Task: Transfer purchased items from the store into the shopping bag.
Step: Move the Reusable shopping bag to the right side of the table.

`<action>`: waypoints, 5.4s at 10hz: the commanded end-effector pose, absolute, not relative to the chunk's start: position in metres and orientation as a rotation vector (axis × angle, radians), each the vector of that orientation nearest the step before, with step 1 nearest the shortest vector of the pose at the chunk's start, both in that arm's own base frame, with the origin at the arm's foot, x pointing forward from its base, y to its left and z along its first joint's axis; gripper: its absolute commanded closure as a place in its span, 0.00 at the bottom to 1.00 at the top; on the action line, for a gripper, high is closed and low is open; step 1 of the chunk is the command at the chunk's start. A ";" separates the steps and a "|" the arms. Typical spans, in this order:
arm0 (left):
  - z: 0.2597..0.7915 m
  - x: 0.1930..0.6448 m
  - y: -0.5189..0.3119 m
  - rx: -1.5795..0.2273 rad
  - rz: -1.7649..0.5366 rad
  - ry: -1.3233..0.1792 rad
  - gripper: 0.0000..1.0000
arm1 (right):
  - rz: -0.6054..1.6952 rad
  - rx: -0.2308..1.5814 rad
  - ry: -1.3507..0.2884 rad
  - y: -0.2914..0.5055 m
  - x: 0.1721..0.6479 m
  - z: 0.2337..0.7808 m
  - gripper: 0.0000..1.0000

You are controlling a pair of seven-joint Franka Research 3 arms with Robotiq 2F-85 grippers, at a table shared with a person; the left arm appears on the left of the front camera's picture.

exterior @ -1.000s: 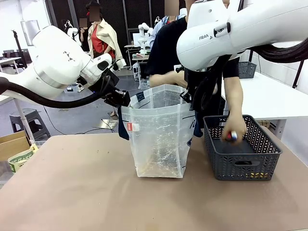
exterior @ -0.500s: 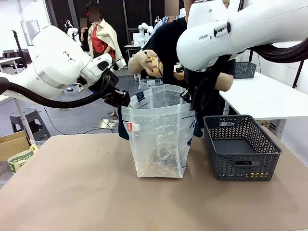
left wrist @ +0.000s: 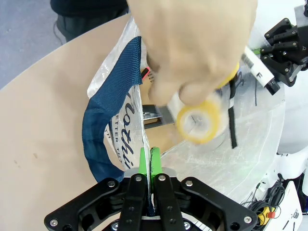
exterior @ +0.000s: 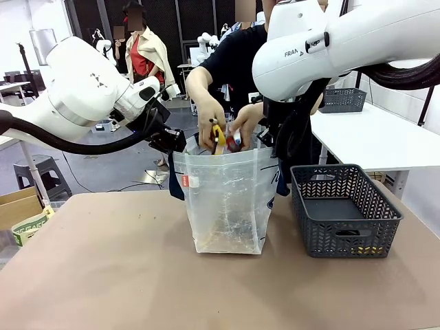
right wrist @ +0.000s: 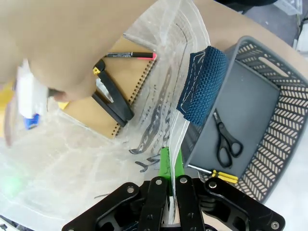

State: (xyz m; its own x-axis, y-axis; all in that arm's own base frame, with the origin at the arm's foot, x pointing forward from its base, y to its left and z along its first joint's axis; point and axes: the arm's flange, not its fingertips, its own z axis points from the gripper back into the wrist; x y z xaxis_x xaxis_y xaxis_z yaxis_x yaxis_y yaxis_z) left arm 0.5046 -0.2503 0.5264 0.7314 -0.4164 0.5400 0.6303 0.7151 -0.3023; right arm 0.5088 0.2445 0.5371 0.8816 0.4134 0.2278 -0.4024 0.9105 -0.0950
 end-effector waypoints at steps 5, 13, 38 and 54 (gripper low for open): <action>0.529 0.505 -0.249 -0.495 -0.601 -0.471 1.00 | 0.418 -0.046 -0.244 0.243 0.510 0.537 1.00; 0.529 0.505 -0.249 -0.495 -0.601 -0.471 1.00 | 0.418 -0.046 -0.244 0.243 0.510 0.537 1.00; 0.529 0.505 -0.249 -0.495 -0.601 -0.471 1.00 | 0.418 -0.046 -0.244 0.243 0.510 0.537 1.00; 0.529 0.505 -0.249 -0.495 -0.601 -0.471 1.00 | 0.418 -0.046 -0.244 0.243 0.510 0.537 1.00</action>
